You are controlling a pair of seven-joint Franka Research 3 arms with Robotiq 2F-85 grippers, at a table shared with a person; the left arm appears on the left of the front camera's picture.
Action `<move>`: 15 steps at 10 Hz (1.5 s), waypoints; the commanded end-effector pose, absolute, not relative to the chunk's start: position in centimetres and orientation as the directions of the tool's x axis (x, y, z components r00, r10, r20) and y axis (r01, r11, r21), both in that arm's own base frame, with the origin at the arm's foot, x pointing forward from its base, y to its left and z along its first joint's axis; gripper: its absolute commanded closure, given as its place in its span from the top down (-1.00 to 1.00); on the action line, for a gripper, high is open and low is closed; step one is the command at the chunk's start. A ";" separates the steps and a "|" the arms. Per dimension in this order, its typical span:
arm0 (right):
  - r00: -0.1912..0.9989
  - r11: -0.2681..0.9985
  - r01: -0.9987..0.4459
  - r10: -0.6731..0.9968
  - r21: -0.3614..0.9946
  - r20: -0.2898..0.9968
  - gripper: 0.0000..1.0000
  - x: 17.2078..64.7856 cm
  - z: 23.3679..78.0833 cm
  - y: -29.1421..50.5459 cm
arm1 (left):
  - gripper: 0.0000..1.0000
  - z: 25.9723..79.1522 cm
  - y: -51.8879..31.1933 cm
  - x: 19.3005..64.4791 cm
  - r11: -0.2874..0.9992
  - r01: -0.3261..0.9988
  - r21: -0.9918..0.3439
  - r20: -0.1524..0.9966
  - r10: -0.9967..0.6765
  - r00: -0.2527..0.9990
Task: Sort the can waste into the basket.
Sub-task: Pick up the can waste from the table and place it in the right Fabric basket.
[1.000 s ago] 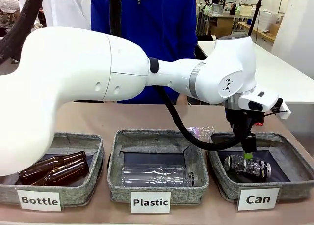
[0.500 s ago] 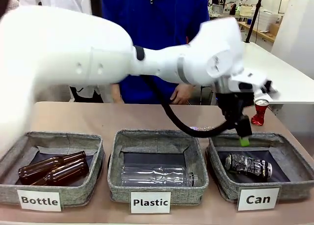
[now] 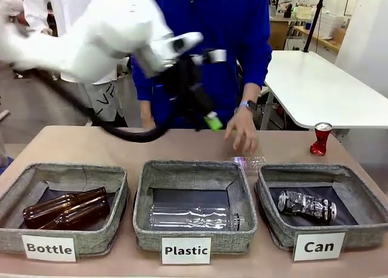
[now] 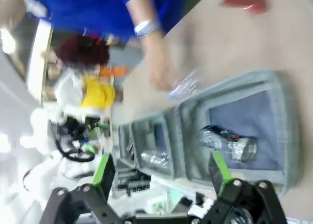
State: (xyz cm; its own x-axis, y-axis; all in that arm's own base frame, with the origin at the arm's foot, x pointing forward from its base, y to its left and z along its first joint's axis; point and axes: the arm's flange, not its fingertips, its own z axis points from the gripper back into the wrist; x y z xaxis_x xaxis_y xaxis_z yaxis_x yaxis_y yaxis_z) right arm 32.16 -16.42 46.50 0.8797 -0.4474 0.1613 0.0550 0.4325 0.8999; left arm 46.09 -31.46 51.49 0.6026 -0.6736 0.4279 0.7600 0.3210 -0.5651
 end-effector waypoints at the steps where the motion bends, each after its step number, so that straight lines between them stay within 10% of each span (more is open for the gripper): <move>1: 0.931 0.393 0.027 -0.345 0.919 0.120 1.00 33.3 45.4 -9.9 | 1.00 49.1 -19.4 40.7 0.336 0.673 -0.659 0.494 -0.481 0.724; 6: 0.967 0.126 0.042 -0.254 0.991 -0.009 1.00 34.0 44.7 -6.2 | 1.00 43.2 2.3 36.0 0.254 0.398 -0.882 0.432 0.093 0.897; 8: 0.977 0.268 0.012 -0.210 0.963 0.046 1.00 34.0 44.1 -4.5 | 1.00 40.1 8.3 33.3 0.218 0.323 -0.921 0.382 0.341 0.859; 9: 0.977 0.268 0.012 -0.210 0.963 0.046 1.00 34.0 44.1 -4.5 | 1.00 42.6 4.7 35.4 0.277 0.380 -0.882 0.421 0.104 0.901; 15: 0.977 0.268 0.012 -0.210 0.963 0.046 1.00 34.0 44.1 -4.5 | 1.00 42.6 4.7 35.4 0.277 0.380 -0.882 0.421 0.104 0.901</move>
